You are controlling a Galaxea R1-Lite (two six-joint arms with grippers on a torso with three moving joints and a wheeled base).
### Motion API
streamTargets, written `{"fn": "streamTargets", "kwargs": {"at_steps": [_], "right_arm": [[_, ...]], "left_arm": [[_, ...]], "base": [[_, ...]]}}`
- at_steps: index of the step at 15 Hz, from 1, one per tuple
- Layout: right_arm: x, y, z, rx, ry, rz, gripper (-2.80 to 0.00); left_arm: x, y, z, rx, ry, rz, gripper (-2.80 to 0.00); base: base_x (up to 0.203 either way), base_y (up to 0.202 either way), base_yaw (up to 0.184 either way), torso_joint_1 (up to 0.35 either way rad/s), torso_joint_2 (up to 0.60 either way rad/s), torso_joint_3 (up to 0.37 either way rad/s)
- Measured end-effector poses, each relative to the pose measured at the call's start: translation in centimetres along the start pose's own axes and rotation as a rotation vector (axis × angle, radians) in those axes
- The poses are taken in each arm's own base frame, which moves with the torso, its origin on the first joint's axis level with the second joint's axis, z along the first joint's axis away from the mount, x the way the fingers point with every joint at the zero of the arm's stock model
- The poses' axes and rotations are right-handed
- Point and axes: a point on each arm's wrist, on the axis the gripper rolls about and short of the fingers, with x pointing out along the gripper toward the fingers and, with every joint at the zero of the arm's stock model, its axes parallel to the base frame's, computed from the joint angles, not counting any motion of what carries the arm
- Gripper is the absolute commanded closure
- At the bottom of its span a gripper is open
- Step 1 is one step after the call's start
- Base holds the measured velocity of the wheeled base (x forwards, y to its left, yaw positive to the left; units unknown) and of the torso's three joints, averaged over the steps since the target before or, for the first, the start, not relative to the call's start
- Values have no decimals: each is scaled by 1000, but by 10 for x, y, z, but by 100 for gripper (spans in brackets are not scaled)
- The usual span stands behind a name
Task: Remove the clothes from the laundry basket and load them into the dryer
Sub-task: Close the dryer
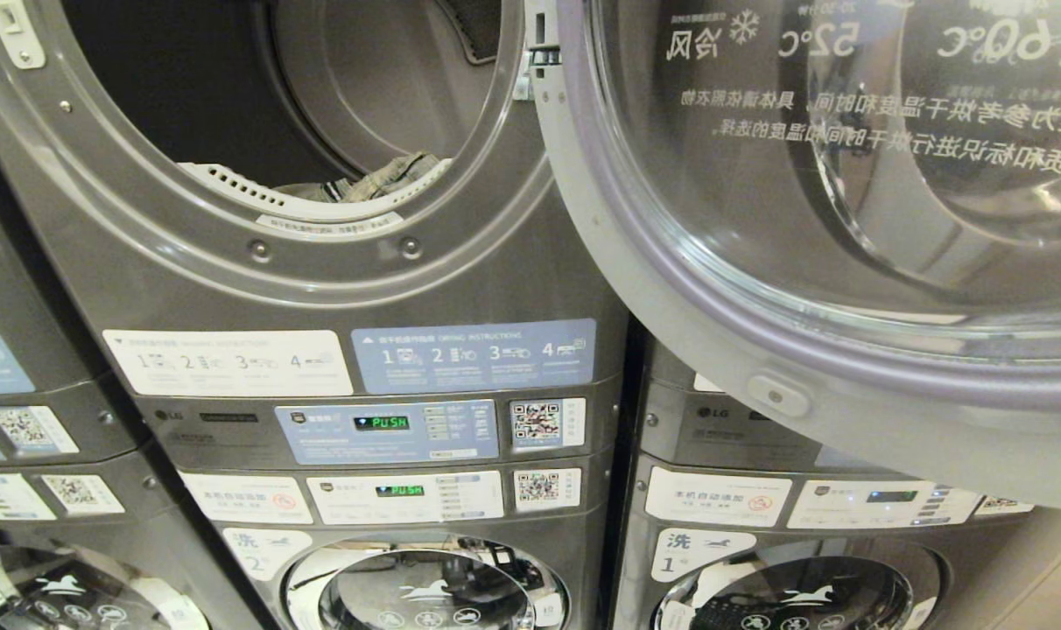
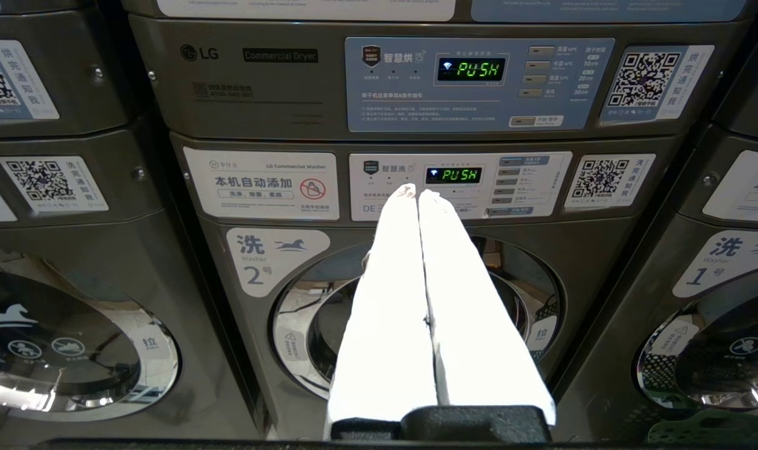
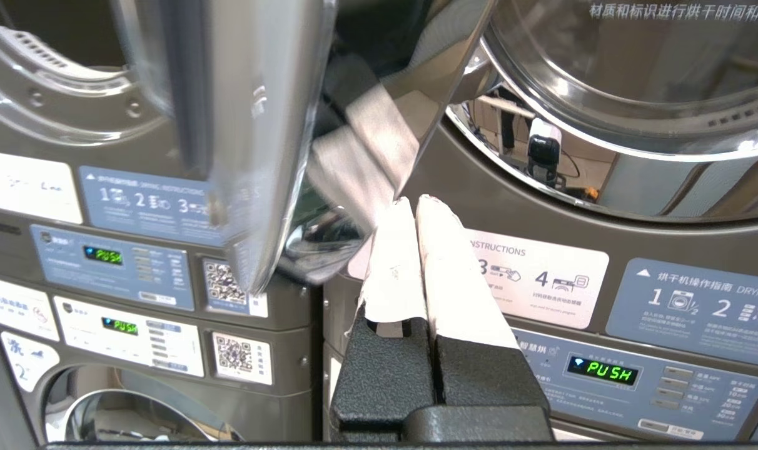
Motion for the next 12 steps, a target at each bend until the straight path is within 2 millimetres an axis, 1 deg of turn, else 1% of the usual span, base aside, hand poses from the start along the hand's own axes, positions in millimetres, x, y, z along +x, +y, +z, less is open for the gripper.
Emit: {"fn": "streamTargets", "kwargs": {"at_steps": [2, 4, 6, 12], "right_arm": [[-7, 3, 2, -8, -27, 27, 0], [-10, 3, 3, -19, -38, 28, 0], [-10, 4, 3, -26, -40, 32, 0], [-8, 5, 5, -28, -39, 116, 0]], "left_arm": [[0, 0, 0, 0, 0, 0, 0], [0, 0, 0, 0, 0, 0, 0], [0, 0, 0, 0, 0, 0, 0], [0, 0, 0, 0, 0, 0, 0]], "base": [[0, 0, 0, 0, 0, 0], [0, 0, 0, 0, 0, 0], [0, 0, 0, 0, 0, 0], [0, 0, 0, 0, 0, 0]]}}
